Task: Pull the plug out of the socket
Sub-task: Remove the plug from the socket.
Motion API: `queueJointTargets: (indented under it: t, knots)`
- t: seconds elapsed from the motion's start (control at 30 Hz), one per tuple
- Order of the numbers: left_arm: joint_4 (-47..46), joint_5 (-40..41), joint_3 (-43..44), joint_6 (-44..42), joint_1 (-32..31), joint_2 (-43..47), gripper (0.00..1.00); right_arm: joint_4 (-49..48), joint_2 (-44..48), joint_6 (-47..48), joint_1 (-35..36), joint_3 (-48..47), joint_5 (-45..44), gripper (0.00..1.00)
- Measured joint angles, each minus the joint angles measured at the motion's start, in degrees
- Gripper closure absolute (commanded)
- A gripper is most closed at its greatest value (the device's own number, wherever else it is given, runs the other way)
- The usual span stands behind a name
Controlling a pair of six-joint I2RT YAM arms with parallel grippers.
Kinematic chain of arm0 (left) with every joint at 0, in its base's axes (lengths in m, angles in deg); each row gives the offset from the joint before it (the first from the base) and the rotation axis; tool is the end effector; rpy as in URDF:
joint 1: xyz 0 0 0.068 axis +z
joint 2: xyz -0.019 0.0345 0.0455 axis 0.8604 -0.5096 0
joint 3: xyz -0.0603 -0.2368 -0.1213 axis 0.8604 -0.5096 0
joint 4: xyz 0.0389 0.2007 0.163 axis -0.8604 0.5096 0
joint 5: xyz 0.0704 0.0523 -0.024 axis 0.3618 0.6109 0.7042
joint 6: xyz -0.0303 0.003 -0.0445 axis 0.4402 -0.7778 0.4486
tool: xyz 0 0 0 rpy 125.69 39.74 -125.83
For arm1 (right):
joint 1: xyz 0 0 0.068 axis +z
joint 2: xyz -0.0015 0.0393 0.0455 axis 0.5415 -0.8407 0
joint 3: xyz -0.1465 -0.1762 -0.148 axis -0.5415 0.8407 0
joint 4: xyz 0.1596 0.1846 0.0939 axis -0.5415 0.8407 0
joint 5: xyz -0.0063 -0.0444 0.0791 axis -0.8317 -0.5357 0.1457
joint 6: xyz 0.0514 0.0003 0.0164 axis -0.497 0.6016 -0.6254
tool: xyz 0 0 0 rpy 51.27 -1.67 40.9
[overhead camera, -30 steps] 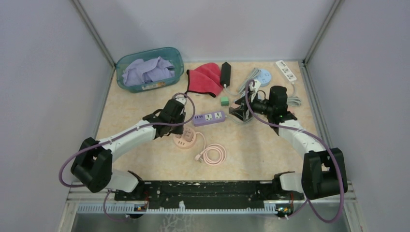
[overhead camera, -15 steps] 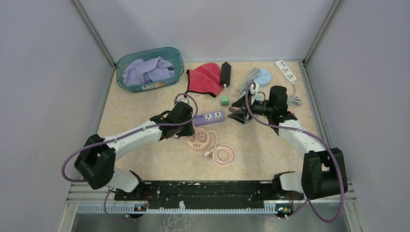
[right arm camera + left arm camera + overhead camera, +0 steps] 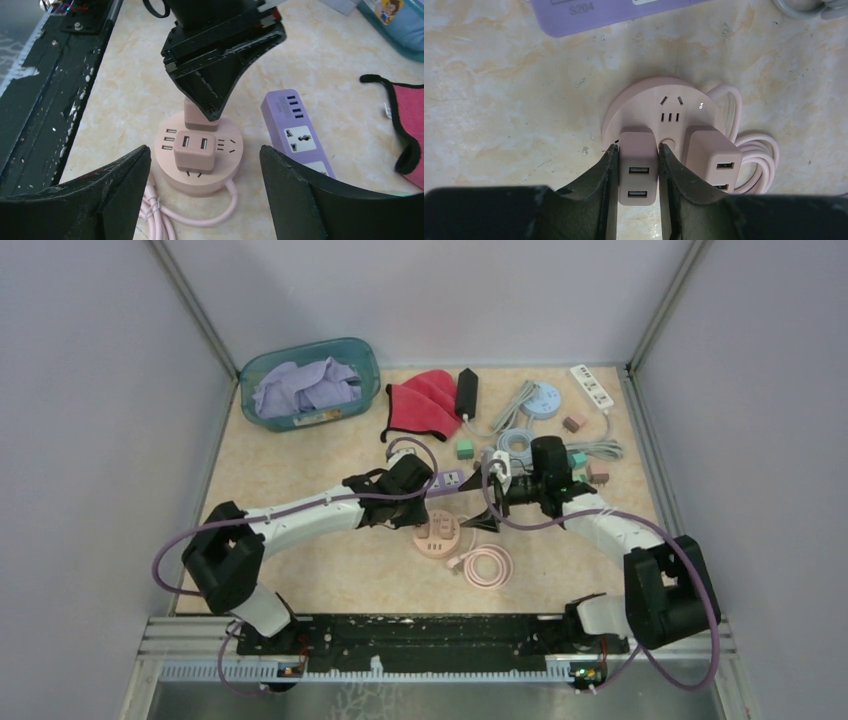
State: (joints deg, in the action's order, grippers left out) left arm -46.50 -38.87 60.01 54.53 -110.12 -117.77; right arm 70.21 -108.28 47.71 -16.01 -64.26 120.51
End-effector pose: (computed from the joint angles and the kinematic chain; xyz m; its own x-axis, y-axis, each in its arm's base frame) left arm 0.2098 -0.2452 0.2109 -0.8625 -0.0970 -0.4966 0.0635 0.9529 -0.2966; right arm 0.2339 0.1053 0.2258 0.0654 -0.1870 -0.9802 -0.9978 -0.0035 -0.0659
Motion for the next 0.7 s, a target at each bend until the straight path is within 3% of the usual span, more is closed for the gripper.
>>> queueJointTargets:
  t: [0.13,0.53,0.67,0.7]
  knots:
    - [-0.15,-1.09,0.87,0.22,-0.42,-0.90,0.67,2.86,-1.03,5.09,2.58,0.02,-1.81,0.19]
    - [-1.64,-3.15,-2.36,-1.53,-0.59,1.20,0.45,7.43,-3.74,10.60,6.32,0.00,-8.22,0.18]
    - [-3.50,-3.21,-6.01,-4.22,-0.63,5.64,0.26,7.58,-3.76,10.69,6.45,-0.02,-8.90,0.17]
    - [-4.35,-3.34,-7.19,-5.46,-0.63,7.30,0.16,7.61,-3.76,10.67,6.62,-0.02,-9.11,0.17]
